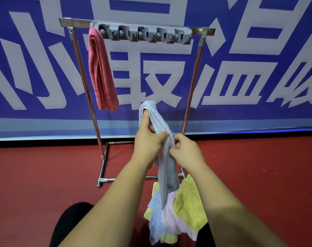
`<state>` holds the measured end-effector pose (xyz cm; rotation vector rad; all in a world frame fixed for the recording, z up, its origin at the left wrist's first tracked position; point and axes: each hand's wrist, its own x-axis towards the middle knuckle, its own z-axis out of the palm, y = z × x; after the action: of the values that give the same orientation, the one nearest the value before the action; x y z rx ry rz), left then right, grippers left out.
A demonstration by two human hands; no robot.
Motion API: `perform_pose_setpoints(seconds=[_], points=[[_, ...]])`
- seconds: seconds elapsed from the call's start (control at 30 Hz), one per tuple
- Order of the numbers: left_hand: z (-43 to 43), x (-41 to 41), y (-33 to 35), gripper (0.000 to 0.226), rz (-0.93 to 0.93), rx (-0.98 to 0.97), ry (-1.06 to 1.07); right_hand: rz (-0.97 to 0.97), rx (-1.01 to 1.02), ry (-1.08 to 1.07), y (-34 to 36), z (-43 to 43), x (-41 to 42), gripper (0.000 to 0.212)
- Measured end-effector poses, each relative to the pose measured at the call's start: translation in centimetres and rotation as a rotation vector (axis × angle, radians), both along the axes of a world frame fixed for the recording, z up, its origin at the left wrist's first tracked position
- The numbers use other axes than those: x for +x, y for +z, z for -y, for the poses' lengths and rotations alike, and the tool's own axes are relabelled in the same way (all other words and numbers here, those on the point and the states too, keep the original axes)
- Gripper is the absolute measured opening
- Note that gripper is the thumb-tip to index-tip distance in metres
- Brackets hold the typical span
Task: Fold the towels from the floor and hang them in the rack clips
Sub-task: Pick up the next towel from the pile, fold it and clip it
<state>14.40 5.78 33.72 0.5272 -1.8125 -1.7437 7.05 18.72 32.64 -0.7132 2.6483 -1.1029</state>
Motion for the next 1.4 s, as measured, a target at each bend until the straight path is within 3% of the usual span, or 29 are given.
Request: perform_pose_setpoints(seconds=[0.13, 0.23, 0.33, 0.47, 0.63, 0.67, 0.8, 0.97, 1.2, 1.4], points=[[0.1, 0.0, 0.2, 0.099, 0.022, -0.043, 0.159, -0.142, -0.016, -0.086, 0.7, -0.5, 0.3, 0.024], [0.5, -0.8, 0.0, 0.103, 0.015, -0.014, 0.246, -0.198, -0.031, 0.034, 0.7, -0.4, 1.9, 0.028], [0.3, -1.2, 0.0, 0.103, -0.020, 0.006, 0.199, -0.035, -0.139, 0.123, -0.1, -0.4, 2.5, 0.027], [0.7, -0.8, 0.3, 0.097, -0.140, 0.056, -0.023, 0.250, -0.542, -0.137, -0.3, -1.3, -0.2, 0.012], [1.4, -0.5, 1.0, 0.091, -0.162, 0.196, -0.234, 0.465, -0.595, -0.068, 0.4, -1.2, -2.4, 0.081], [1.4, -0.3, 1.2, 0.091, -0.161, 0.221, -0.264, 0.525, -0.590, -0.016, 0.3, -1.1, -2.4, 0.081], [1.5, 0.1, 1.9, 0.092, -0.160, 0.288, -0.328, 0.674, -0.628, 0.123, 0.3, -1.0, -1.8, 0.039], [1.9, 0.4, 2.2, 0.091, -0.140, 0.305, -0.338, 0.864, -0.733, 0.131, -0.5, -1.3, -1.6, 0.052], [2.1, 0.8, 2.5, 0.050, -0.033, 0.344, -0.325, 0.797, -0.841, 0.061, -0.8, -2.0, -1.9, 0.017], [2.1, 0.5, 1.8, 0.069, -0.061, 0.339, -0.353, 0.760, -0.819, 0.082, -0.6, -2.0, -1.9, 0.029]])
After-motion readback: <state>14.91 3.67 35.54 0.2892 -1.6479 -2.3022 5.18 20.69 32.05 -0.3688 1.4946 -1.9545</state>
